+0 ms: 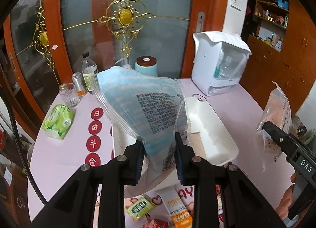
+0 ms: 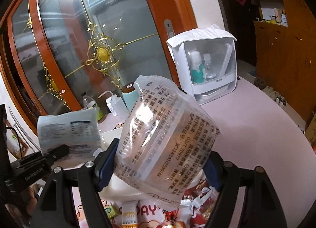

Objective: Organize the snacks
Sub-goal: 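Lift both bags over the white tray and open both tools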

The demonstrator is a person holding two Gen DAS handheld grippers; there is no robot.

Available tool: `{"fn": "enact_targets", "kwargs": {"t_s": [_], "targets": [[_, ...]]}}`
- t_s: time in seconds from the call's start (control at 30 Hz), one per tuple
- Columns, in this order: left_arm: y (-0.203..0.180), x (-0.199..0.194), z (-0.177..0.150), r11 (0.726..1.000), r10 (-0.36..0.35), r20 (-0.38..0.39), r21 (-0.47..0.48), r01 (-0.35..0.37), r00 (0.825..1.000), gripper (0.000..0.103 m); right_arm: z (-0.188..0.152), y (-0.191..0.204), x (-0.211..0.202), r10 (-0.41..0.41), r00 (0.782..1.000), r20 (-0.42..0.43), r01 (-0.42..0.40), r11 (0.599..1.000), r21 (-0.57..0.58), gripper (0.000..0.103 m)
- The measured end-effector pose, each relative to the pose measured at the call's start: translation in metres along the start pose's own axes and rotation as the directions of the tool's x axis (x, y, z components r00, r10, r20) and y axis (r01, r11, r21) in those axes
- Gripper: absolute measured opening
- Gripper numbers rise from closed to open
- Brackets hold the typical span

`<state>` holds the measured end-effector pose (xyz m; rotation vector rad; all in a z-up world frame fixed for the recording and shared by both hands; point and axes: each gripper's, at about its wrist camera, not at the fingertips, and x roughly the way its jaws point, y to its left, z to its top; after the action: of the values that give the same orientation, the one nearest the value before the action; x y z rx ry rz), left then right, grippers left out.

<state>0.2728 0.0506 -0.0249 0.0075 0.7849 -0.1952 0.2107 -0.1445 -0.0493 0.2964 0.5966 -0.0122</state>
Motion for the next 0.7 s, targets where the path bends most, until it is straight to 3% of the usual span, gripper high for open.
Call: {"fn": "enact_targets", "kwargs": {"t_s": [0.37, 0.5, 0.53, 0.6, 0.63, 0.7], "targets": [[0.018, 0.033, 0.013, 0.999, 0.013, -0.033, -0.039, -0.014, 0.999, 0.026, 0.007, 0.019, 0.051, -0.021, 0.995, -0.094, 0.016, 0.999, -0.045, 0.081], [0.016, 0.047, 0.012, 0.999, 0.052, -0.052, -0.009, -0.052, 0.997, 0.027, -0.001, 0.024, 0.081, -0.001, 0.985, -0.174, -0.009, 0.998, -0.057, 0.086], [0.015, 0.049, 0.012, 0.998, 0.068, -0.052, 0.000, -0.068, 0.996, 0.032, -0.005, 0.025, 0.091, -0.004, 0.976, -0.216, -0.010, 0.998, -0.064, 0.087], [0.013, 0.052, 0.012, 0.998, 0.069, -0.054, 0.014, -0.069, 0.996, 0.064, -0.011, 0.028, 0.102, -0.020, 0.967, -0.255, -0.004, 0.996, -0.093, 0.087], [0.012, 0.052, 0.012, 0.998, 0.067, -0.045, 0.019, -0.066, 0.997, 0.091, -0.013, 0.030, 0.101, -0.025, 0.970, -0.240, -0.002, 0.994, -0.112, 0.087], [0.010, 0.045, 0.012, 0.995, 0.091, 0.002, 0.027, -0.091, 0.996, 0.097, -0.015, 0.034, 0.092, -0.018, 0.982, -0.190, -0.010, 0.990, -0.143, 0.087]]}}
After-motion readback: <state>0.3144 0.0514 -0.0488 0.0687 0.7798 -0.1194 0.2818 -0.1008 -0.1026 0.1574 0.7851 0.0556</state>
